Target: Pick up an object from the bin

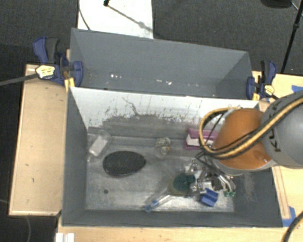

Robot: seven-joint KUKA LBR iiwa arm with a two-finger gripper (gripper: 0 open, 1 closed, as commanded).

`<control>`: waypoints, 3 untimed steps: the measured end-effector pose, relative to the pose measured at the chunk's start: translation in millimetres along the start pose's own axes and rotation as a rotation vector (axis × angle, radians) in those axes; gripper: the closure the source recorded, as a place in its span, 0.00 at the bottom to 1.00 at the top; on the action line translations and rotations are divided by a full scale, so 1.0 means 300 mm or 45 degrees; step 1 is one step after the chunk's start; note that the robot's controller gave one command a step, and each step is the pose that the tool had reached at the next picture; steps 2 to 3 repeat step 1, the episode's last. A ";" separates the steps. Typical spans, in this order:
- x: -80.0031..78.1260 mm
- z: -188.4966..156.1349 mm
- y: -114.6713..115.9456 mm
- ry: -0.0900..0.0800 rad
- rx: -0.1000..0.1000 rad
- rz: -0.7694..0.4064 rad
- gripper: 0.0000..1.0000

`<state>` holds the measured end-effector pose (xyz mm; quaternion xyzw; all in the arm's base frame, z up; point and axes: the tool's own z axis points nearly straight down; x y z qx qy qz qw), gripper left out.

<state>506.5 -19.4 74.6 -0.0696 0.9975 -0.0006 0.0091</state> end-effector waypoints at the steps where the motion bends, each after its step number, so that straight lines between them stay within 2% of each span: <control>1: -0.019 -0.441 -0.052 0.009 0.001 0.040 1.00; 3: -0.019 -0.441 -0.052 0.009 0.001 0.040 1.00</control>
Offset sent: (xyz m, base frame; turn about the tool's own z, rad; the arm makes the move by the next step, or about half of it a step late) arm 0.0028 -0.0137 0.1279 0.0244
